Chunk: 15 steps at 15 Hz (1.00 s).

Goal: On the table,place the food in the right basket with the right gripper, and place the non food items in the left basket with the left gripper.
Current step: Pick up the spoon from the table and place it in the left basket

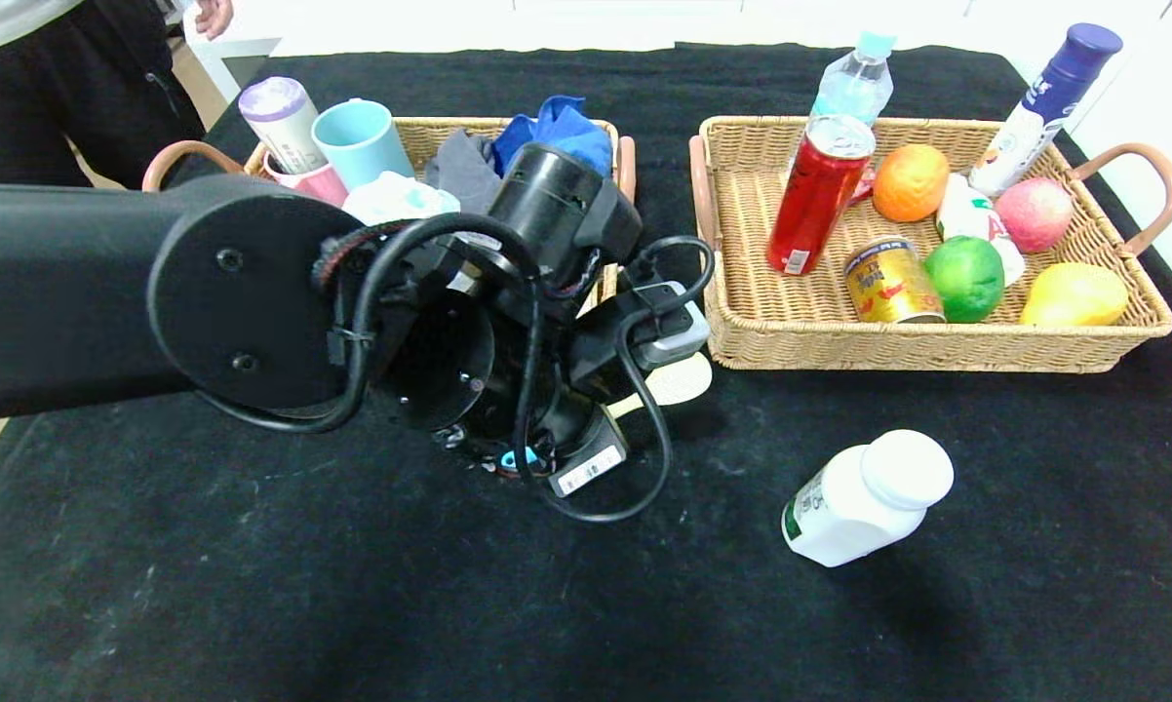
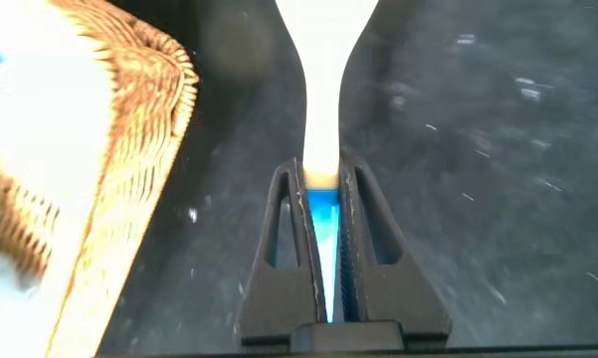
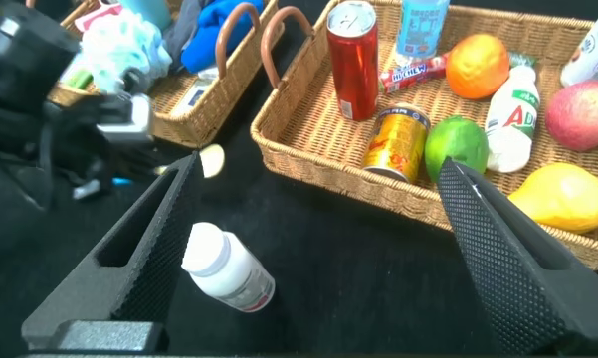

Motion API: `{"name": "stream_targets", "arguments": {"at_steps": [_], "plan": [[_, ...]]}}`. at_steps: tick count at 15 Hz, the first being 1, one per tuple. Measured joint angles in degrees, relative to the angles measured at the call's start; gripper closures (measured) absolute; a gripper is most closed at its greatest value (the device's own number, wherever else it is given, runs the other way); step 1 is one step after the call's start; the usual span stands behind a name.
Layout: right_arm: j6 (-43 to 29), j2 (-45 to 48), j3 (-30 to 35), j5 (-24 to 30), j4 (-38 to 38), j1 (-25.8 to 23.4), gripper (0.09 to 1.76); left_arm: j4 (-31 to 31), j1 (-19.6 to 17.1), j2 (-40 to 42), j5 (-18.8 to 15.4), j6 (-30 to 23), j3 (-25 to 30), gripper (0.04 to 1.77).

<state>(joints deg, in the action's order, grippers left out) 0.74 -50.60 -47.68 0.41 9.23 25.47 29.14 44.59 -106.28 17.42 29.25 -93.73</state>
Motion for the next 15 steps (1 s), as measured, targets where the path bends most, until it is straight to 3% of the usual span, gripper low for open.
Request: {"name": "stream_targets", "arguments": {"at_steps": [9,15], "plan": [[0.0,-0.06,-0.04,0.07,0.02,0.11,0.14,-7.58,0.3,9.23,1.51,-6.67,3.33,1.6],[0.0,-0.11,-0.11,0.1,0.0,0.09,0.14,-20.24,-3.12,8.55,4.21,-10.18,2.3,1.6]]}}
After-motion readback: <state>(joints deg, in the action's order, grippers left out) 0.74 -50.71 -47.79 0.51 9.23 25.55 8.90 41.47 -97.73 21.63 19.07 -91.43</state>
